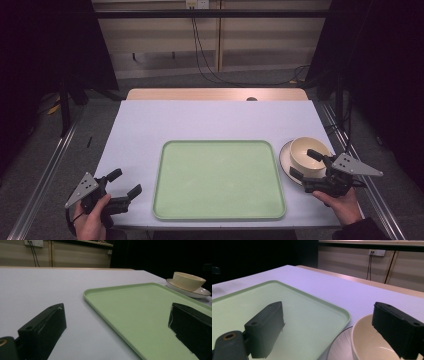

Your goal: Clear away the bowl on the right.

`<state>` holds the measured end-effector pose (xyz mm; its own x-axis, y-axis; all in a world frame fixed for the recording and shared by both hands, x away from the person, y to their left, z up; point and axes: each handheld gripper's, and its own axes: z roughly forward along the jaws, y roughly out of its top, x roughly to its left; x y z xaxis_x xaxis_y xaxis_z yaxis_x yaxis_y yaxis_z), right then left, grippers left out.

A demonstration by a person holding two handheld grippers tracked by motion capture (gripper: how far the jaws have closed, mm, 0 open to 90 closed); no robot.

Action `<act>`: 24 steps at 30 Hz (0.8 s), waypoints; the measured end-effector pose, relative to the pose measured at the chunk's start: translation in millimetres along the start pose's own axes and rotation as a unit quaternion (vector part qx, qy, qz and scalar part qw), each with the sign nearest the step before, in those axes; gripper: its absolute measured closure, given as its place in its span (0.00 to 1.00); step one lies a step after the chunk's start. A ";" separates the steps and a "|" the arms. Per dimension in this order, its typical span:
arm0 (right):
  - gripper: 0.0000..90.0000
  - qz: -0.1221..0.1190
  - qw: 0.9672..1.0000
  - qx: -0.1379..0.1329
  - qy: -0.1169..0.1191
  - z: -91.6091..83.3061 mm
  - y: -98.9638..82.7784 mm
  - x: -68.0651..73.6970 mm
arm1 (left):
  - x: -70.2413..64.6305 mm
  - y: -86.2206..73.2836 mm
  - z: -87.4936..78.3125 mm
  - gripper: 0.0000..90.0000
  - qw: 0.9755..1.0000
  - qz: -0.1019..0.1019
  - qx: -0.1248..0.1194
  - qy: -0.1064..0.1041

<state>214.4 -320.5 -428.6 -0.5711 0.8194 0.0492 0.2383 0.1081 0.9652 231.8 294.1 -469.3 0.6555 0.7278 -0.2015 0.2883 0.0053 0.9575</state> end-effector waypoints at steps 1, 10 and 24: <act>0.11 -0.002 1.000 -0.002 -0.002 0.7 -0.4 0.2 | 0.0 0.1 0.0 0.02 1.000 0.001 0.000 -0.001; 0.10 0.000 1.000 0.018 0.006 3.5 -1.7 0.4 | 0.0 0.0 0.0 0.02 1.000 0.001 0.000 0.000; 0.11 0.031 0.999 0.037 0.016 0.9 5.4 -7.1 | -0.2 0.0 0.3 0.02 1.000 0.000 0.002 -0.002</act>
<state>220.5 -325.3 -423.9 -0.5783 0.8071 0.1187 0.3305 0.0988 0.9386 231.9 293.8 -469.3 0.6583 0.7250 -0.2028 0.2911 0.0033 0.9567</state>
